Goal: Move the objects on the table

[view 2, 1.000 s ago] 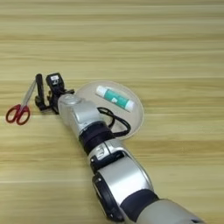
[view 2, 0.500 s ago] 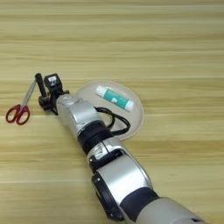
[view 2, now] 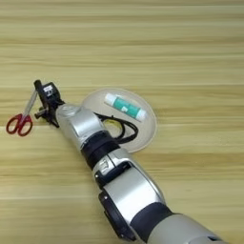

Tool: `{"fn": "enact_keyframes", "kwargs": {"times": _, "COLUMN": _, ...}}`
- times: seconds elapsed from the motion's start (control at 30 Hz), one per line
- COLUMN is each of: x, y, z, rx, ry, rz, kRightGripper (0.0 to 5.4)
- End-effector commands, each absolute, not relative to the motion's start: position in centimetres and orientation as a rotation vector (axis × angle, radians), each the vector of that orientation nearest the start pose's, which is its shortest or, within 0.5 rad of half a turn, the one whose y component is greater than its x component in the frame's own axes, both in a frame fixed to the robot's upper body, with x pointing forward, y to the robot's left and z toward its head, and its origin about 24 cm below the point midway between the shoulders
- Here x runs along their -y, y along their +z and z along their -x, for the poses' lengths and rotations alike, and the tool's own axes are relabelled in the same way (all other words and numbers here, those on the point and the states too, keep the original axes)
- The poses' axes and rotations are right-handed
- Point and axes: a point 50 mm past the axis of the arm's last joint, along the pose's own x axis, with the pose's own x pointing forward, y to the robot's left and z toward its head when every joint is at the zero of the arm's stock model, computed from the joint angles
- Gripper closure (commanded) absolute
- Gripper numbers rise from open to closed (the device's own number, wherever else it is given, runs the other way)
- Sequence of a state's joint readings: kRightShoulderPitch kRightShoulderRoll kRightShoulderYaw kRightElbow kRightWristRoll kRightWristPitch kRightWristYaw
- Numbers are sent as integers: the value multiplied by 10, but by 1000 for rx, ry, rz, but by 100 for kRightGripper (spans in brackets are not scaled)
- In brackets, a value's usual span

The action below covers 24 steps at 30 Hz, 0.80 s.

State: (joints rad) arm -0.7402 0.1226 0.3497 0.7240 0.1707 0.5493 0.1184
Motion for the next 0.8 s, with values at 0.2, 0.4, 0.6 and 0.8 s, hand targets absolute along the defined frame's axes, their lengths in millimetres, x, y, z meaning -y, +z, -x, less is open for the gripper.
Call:
{"fn": "enact_keyframes", "kwargs": {"times": 0.2, "x": -80, "y": 91, "z": -312, "rx": -473, "ry": 792, "rz": 149, "kRightGripper": 456}}
{"fn": "enact_keyframes", "kwargs": {"times": 0.4, "x": -79, "y": 93, "z": -313, "rx": -455, "ry": 797, "rz": 149, "kRightGripper": 456}}
{"fn": "enact_keyframes", "kwargs": {"times": 0.6, "x": -74, "y": 124, "z": -320, "rx": -296, "ry": 798, "rz": 132, "kRightGripper": 456}}
{"fn": "enact_keyframes", "kwargs": {"times": 0.8, "x": -57, "y": 158, "z": -326, "rx": -174, "ry": 796, "rz": 95, "kRightGripper": 456}}
